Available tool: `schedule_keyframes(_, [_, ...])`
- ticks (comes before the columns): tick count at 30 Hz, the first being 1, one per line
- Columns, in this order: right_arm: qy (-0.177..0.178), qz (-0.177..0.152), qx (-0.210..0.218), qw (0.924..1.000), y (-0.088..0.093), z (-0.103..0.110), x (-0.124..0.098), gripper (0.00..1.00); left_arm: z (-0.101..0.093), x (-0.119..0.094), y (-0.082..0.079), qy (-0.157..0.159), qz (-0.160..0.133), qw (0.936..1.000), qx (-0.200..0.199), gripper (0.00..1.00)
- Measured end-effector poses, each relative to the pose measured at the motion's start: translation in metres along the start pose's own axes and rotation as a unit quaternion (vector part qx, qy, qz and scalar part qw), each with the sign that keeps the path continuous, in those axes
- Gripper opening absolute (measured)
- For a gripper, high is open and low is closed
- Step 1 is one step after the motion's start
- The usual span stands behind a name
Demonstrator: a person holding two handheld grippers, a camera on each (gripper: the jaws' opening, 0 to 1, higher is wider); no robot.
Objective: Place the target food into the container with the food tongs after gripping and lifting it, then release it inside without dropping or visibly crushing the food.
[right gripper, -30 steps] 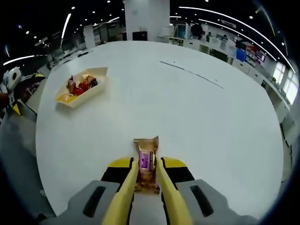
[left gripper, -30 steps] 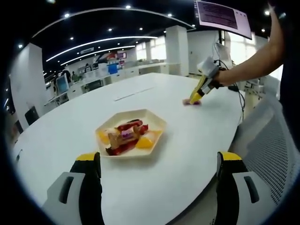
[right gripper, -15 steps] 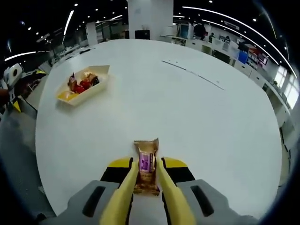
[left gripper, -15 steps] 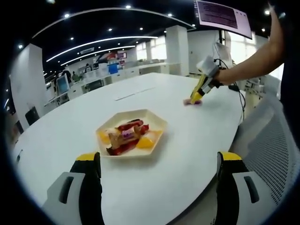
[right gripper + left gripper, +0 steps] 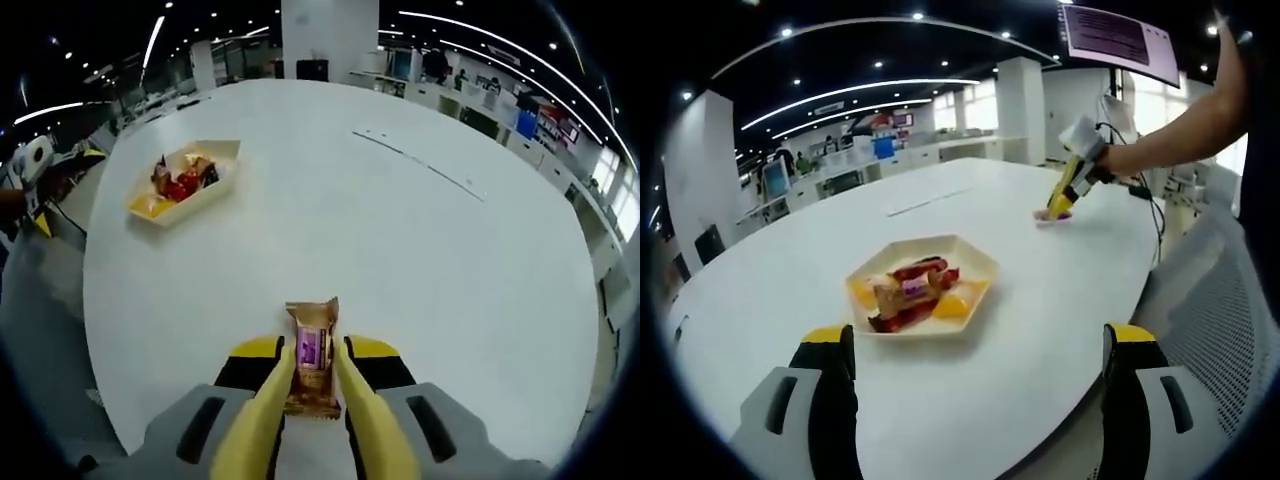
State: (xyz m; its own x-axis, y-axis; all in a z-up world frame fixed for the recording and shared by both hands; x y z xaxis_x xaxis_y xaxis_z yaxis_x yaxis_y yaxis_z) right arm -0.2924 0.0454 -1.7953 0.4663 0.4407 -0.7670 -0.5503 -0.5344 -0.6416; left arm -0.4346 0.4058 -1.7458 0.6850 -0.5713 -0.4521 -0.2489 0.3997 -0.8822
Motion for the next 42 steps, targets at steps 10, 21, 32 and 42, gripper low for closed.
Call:
schedule_keyframes(10, [-0.001, -0.011, -0.009, 0.9999, -0.021, -0.007, -0.020, 0.22, -0.001, -0.001, -0.002, 0.003, -0.005, 1.0000, -0.004, 0.99])
schedule_keyframes(21, [-0.005, -0.022, -0.019, 0.9996, -0.040, -0.008, -0.034, 0.22, -0.004, 0.000, 0.000, 0.010, 0.000, 1.0000, -0.001, 0.99])
schedule_keyframes(32, [-0.006, -0.027, -0.025, 0.9993, -0.051, -0.009, -0.041, 0.22, -0.006, 0.001, 0.002, 0.017, 0.004, 0.9998, 0.000, 0.99])
schedule_keyframes(42, [-0.017, -0.038, -0.041, 0.9983, -0.075, 0.006, -0.036, 0.22, -0.006, 0.001, 0.000, 0.017, 0.002, 0.9998, 0.000, 0.99])
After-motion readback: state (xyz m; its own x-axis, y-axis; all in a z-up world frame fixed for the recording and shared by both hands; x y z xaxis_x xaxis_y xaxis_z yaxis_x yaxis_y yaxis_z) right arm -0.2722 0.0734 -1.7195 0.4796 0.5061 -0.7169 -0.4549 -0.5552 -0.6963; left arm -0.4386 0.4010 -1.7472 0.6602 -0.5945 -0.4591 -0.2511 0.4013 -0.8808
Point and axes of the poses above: the point that each gripper's makers call its tool centre point, and the gripper's own axes: x roughly forward along the fingers, z roughly to its left, y roughly out of its underside, the point moved 3 cm from there along -x, roughly backward along the fingers, and after that the axes turned 4 degrees about x, right-handed, at the moved point
